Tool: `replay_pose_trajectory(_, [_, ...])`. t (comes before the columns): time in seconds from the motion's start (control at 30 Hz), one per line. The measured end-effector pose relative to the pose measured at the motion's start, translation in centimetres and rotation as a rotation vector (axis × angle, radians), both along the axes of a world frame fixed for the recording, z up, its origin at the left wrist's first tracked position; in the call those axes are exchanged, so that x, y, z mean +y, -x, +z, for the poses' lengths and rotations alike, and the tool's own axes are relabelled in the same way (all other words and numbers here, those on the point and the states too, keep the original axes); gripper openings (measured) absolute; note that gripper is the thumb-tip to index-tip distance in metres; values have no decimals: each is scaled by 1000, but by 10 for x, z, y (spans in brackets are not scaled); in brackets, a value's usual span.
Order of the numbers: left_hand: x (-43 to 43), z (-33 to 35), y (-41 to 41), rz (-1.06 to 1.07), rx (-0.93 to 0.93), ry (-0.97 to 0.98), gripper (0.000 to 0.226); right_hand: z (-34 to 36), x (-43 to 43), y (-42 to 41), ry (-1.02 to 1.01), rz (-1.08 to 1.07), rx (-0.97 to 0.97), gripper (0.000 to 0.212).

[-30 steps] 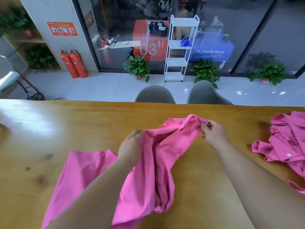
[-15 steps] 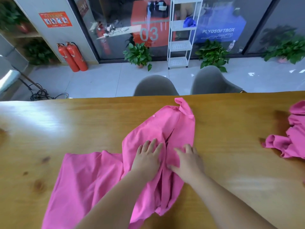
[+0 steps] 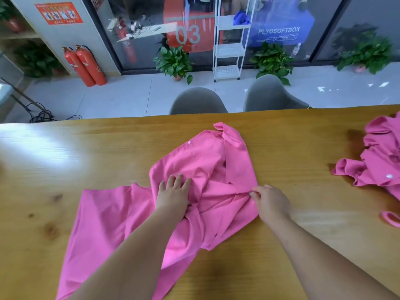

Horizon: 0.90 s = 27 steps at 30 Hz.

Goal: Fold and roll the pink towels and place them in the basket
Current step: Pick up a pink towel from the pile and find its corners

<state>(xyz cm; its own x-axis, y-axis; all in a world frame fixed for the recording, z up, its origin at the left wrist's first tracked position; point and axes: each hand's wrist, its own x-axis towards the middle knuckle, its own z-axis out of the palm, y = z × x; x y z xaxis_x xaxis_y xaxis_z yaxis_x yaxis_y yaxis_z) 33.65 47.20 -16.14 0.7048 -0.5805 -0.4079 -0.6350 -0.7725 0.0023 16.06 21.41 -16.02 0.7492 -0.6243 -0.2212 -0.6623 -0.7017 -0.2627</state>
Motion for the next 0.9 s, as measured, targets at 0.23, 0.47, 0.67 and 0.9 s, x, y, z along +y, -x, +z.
replay_pose_trajectory(0.23, [-10,11,42,-148,128,218,87,10,10,11,-105,24,-208,33])
replay_pose_trajectory(0.47, [44,16,5,-216,-70,8,68,17,-20,23,14,-277,-8,31])
replay_pose_trajectory(0.67, [23,29,46,-282,-80,342,64,26,57,16,249,273,-206,63])
replay_pose_trajectory(0.9, [70,-5,77,-424,-83,187,77,-4,91,44,203,696,95,41])
